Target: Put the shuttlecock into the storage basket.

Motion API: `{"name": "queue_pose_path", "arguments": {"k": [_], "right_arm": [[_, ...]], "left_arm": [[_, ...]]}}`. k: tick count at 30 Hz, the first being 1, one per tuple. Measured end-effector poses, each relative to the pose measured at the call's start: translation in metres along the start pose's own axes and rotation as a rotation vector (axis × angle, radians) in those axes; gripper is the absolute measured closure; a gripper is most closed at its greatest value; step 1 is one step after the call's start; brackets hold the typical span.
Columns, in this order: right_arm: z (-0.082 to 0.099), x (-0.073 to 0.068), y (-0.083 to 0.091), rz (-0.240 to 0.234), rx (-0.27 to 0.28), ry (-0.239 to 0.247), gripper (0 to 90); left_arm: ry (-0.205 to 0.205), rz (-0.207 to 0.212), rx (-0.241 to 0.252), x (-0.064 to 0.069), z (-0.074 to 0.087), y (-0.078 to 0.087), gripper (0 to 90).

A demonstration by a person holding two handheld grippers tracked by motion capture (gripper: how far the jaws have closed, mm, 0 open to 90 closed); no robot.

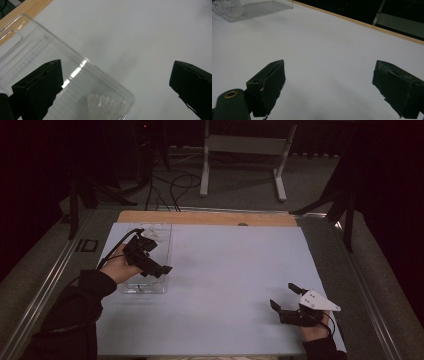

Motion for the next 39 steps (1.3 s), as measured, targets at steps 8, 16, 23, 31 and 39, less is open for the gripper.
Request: {"name": "queue_pose_path", "arguments": {"k": [8, 16, 23, 31, 39], "right_arm": [[0.000, 0.000, 0.000, -0.001, -0.001, 0.000, 11.4], [0.000, -0.001, 0.000, -0.007, -0.002, 0.000, 11.4], [0.000, -0.001, 0.000, -0.008, -0.002, 0.000, 11.4], [0.000, -0.001, 0.000, -0.008, -0.001, 0.001, 11.4], [0.001, 0.000, 0.000, -0.010, -0.003, -0.002, 11.4]], "left_arm": [[-0.047, 0.048, 0.005, 0.018, -0.017, -0.012, 0.0], [-0.107, 0.099, 0.025, 0.038, -0.031, -0.021, 0.0], [-0.153, 0.142, 0.024, 0.055, -0.036, -0.033, 0.0], [-0.179, 0.192, 0.018, 0.073, -0.038, -0.053, 0.0], [-0.204, 0.244, 0.015, 0.089, -0.034, -0.067, 0.0]]}}
Point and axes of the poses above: each handheld gripper's, and its own axes: y roughly backward along the jaws, z roughly out of its underside, x roughly to its right, the point moved 4 cm from there along -y, roughly forward along the jaws, and after that the axes turned 2 degrees about x, right-handed, at the moved point
